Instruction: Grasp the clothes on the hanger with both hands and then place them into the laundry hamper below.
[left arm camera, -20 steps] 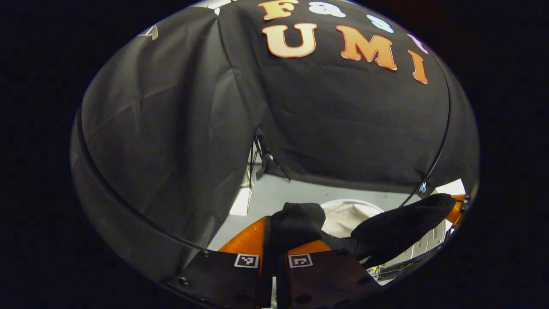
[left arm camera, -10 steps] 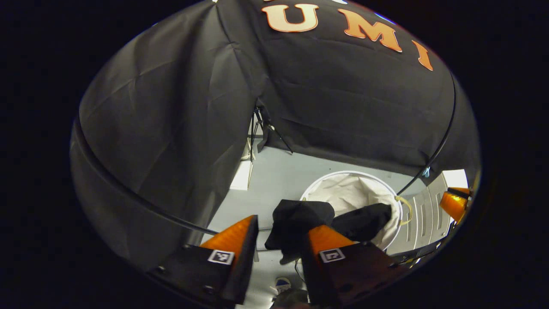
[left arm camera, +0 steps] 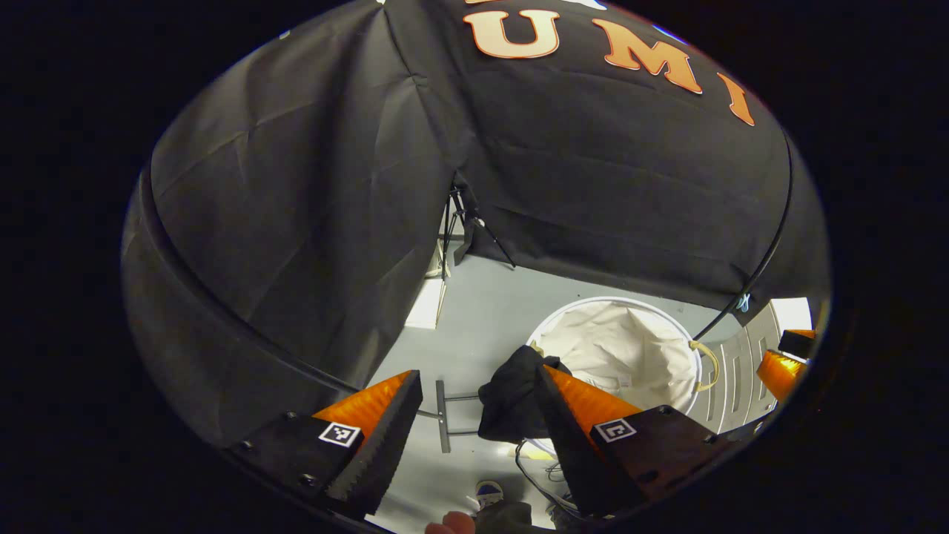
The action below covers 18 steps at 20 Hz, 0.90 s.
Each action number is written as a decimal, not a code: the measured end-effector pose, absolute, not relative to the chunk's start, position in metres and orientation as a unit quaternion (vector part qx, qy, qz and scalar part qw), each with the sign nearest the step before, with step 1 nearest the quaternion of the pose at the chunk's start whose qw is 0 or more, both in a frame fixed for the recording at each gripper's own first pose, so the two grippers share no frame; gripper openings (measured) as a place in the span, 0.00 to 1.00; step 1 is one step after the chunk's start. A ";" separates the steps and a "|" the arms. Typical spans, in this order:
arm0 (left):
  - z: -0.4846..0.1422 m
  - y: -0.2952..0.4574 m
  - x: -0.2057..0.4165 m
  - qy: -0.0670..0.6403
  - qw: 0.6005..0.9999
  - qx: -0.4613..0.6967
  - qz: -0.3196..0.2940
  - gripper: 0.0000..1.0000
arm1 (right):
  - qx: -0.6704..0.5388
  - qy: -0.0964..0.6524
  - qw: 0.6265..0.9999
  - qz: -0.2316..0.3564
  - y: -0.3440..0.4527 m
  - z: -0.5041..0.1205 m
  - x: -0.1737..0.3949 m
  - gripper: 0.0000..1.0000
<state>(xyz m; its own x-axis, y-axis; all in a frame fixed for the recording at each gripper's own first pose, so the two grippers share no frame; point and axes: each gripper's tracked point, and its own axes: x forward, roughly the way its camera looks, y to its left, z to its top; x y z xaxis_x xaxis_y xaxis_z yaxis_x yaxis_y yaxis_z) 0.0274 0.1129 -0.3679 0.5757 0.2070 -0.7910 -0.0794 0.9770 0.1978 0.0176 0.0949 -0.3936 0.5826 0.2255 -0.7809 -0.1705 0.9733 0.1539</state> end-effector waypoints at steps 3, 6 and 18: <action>-0.358 0.109 0.024 0.447 0.889 0.061 0.078 0.99 | 0.029 0.448 0.887 0.105 0.092 -0.396 0.010 0.93; -0.342 0.104 0.025 0.426 0.900 0.056 0.075 0.99 | 0.038 0.439 0.892 0.103 0.091 -0.388 0.009 0.93; -0.187 0.070 0.065 0.268 0.962 0.006 0.048 0.97 | 0.073 0.304 0.948 0.068 0.054 -0.248 0.045 0.92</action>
<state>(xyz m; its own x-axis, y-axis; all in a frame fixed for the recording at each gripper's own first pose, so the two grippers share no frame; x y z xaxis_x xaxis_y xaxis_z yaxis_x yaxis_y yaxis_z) 0.0651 0.0698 -0.1870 0.8513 0.0961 -0.5158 -0.0895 0.9953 0.0377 0.0454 0.0538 -0.2477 0.8065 0.1724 -0.5656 -0.0841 0.9803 0.1790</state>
